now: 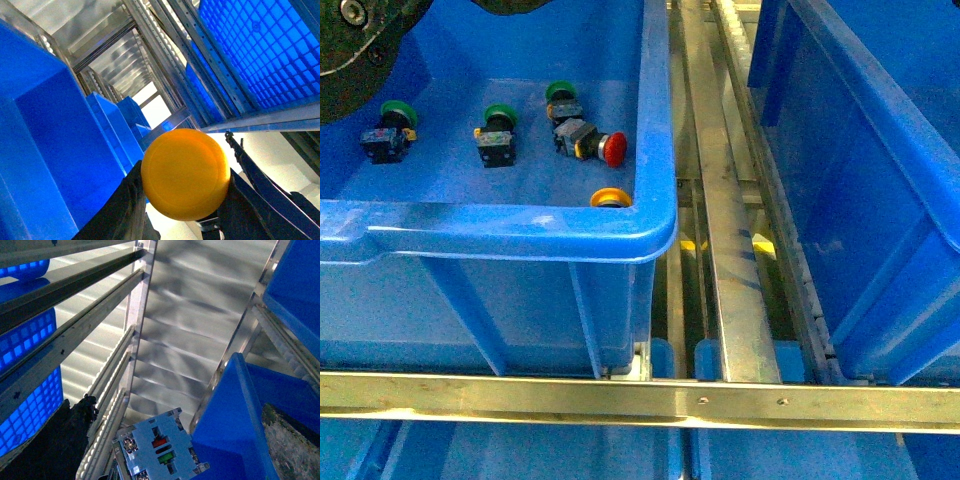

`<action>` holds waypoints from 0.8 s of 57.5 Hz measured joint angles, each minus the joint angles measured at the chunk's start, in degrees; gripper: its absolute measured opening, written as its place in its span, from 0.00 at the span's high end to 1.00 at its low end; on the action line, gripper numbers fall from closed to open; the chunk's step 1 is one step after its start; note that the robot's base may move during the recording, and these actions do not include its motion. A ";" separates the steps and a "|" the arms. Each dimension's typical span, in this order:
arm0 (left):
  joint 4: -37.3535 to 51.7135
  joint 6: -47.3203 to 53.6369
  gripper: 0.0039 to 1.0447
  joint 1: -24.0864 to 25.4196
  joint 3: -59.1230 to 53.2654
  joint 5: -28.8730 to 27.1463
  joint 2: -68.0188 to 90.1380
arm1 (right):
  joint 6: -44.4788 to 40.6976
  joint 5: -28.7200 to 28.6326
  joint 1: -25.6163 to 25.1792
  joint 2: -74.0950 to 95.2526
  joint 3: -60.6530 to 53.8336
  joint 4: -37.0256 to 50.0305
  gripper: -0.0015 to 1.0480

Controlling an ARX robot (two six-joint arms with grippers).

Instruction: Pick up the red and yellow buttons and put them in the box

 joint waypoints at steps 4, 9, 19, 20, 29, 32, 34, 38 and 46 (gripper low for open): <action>0.11 -0.26 0.69 0.00 0.20 0.02 0.35 | -0.22 0.04 0.02 0.20 0.26 -0.02 0.06; 0.11 -0.42 0.69 -0.02 0.44 0.07 0.70 | -0.28 0.09 0.00 0.24 0.35 -0.13 0.06; 0.09 -0.55 0.69 -0.39 1.68 0.04 1.73 | -0.48 0.15 -0.42 0.24 0.42 -0.44 0.06; 0.09 -0.61 0.69 -0.46 1.77 0.04 1.90 | -0.50 0.13 -0.44 0.24 0.46 -0.55 0.06; 0.11 -0.94 0.69 -1.66 2.95 -0.17 4.00 | -0.74 0.07 -0.94 -0.15 0.48 -1.01 0.06; 0.11 -0.94 0.69 -1.99 3.10 -0.35 4.39 | -0.83 0.04 -1.09 -0.39 0.46 -1.11 0.06; 0.09 -0.94 0.69 -2.29 3.13 -0.39 4.59 | -0.96 0.02 -1.27 -0.72 0.42 -1.27 0.06; -0.02 -0.92 0.69 -2.71 3.28 -0.42 4.83 | -1.16 -0.02 -1.49 -1.29 0.28 -1.55 0.10; -0.13 -0.92 0.69 -3.26 3.69 -0.59 5.03 | -1.55 0.22 -1.90 -2.14 -0.42 -2.56 0.31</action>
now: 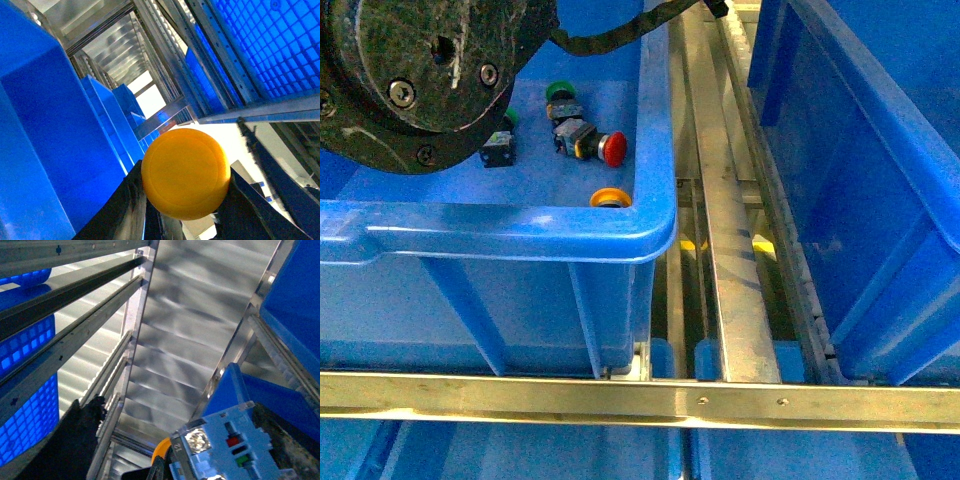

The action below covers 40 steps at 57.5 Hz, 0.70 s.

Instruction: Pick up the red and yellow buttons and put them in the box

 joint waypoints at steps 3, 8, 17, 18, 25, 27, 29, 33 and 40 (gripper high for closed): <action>-0.17 0.00 0.69 -0.15 0.09 0.00 0.00 | -0.02 0.26 -0.20 -0.20 -0.28 -0.42 0.40; -0.55 0.00 0.69 -0.37 0.26 0.02 0.00 | -0.17 0.46 -0.50 -0.39 -0.87 -0.50 0.53; -1.68 0.04 0.70 -0.52 0.74 0.02 0.00 | -0.24 0.70 -0.98 -1.16 -1.38 -1.16 0.61; -1.86 0.04 0.70 -0.55 0.76 0.02 0.00 | -0.22 0.77 -1.01 -1.20 -1.42 -1.16 0.62; -2.64 0.96 0.58 -0.52 0.79 -0.13 -0.02 | -0.42 0.94 -1.05 -1.42 -1.81 -1.20 0.62; -3.08 1.55 0.52 -0.52 0.76 -0.39 -0.02 | -0.68 1.05 -1.07 -1.46 -1.90 -1.20 0.62; -3.10 2.03 0.45 -0.42 0.66 -0.94 -0.09 | -0.98 1.05 -1.11 -1.51 -2.05 -1.20 0.62; -2.67 2.49 0.35 -0.07 0.13 -2.93 -0.48 | -1.31 1.27 -1.16 -1.53 -2.45 -0.87 0.62; -4.42 4.46 0.08 2.71 -2.03 -5.95 -5.33 | -1.95 2.38 -1.38 -1.18 -4.48 -0.24 0.62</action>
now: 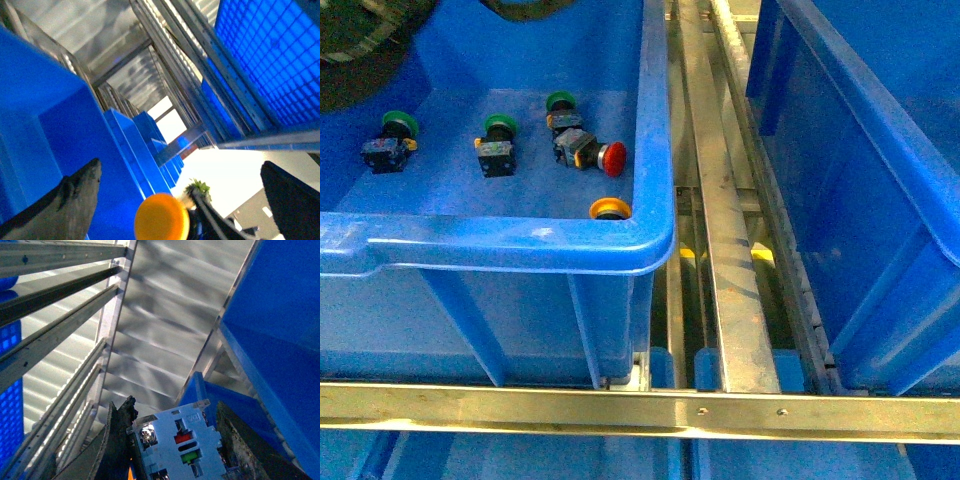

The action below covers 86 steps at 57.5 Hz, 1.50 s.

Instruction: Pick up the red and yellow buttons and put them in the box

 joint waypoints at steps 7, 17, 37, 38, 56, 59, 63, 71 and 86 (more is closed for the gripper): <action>-4.55 3.98 0.07 4.48 -4.74 -1.18 -8.35 | -2.05 0.83 0.52 0.44 -0.68 -0.68 0.62; -7.74 9.11 0.07 7.89 -15.08 -1.03 -20.00 | -8.96 1.60 2.69 -0.04 -0.63 -3.23 0.62; -55.93 52.41 0.48 4.90 -41.92 -53.57 -65.92 | -25.27 4.44 4.66 -3.74 0.44 -9.14 0.62; -58.60 54.10 0.51 4.31 -43.89 -54.99 -69.53 | -25.83 4.59 4.61 -4.09 0.44 -9.31 0.62; -68.61 61.83 0.98 16.76 -62.58 -40.63 -101.72 | -32.94 10.64 7.21 -8.85 -1.57 -10.93 0.62; -68.67 62.01 0.98 18.18 -62.77 -39.45 -102.25 | -34.07 11.19 8.04 -9.38 -2.12 -10.95 0.62; -68.81 62.07 0.98 20.17 -62.79 -37.35 -102.97 | -35.65 12.83 9.18 -10.32 -2.91 -10.97 0.62; -69.46 62.36 0.98 28.46 -64.28 -30.23 -105.13 | -38.12 15.41 11.50 -12.59 -4.11 -10.88 0.62; -69.42 62.38 0.98 28.72 -64.28 -29.46 -105.26 | -40.30 19.28 15.26 -16.52 -5.99 -11.30 0.62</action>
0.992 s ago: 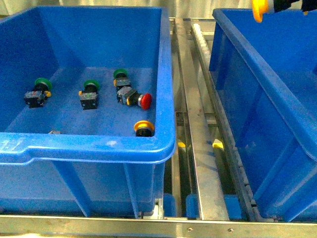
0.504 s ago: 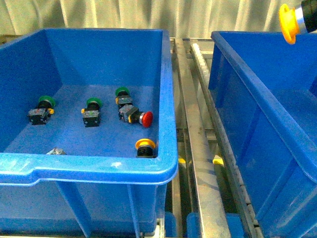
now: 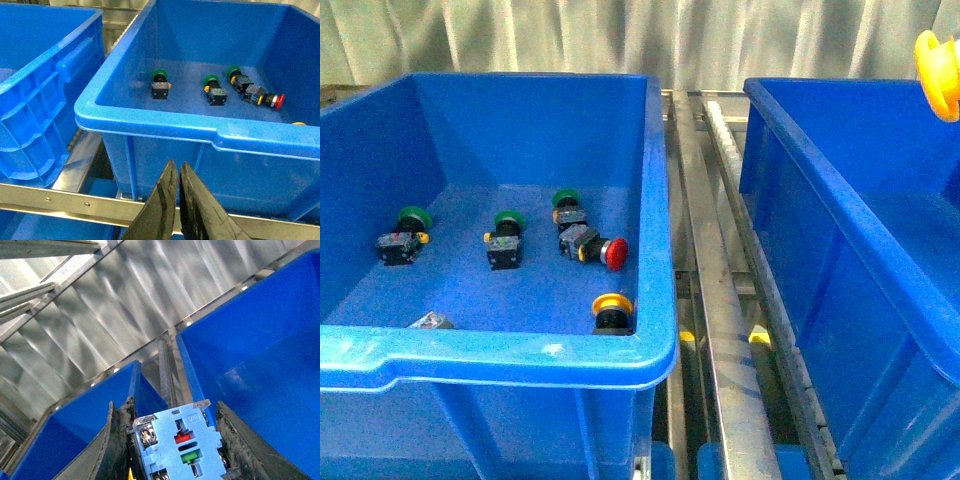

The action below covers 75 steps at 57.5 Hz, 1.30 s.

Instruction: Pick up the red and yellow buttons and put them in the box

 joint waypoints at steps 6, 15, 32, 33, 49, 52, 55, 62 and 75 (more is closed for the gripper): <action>0.00 -0.02 0.89 0.02 0.00 0.02 0.00 | -0.92 1.01 0.94 -1.22 -0.07 -0.37 0.62; 0.02 -0.02 0.63 0.04 0.00 0.02 0.00 | -1.99 2.08 1.84 -2.60 -0.13 -0.48 0.62; 0.00 0.00 0.07 0.04 0.00 0.02 0.00 | -2.45 2.56 1.97 -4.33 -1.38 -2.34 0.62; 0.00 0.09 0.06 0.04 0.00 0.02 0.00 | -2.16 2.54 1.86 -4.57 -1.46 -2.71 0.62; 0.02 0.11 0.07 0.04 0.00 -0.24 0.00 | 2.86 1.90 -0.04 -6.43 -2.97 -4.15 0.62; 0.02 0.11 0.07 0.04 0.00 -0.15 0.00 | 3.23 1.99 -0.35 -6.60 -3.41 -4.04 0.62; 0.02 0.11 0.07 0.04 0.00 -0.17 0.00 | 3.78 2.19 -1.03 -6.67 -4.02 -4.04 0.62; 0.00 0.11 0.07 0.04 0.00 -0.11 0.00 | 5.03 1.42 -2.25 -7.34 -5.20 -3.98 0.62; 0.00 0.11 0.07 0.04 0.00 -0.07 0.00 | 8.39 -2.71 -8.04 -11.17 -6.86 -8.72 0.62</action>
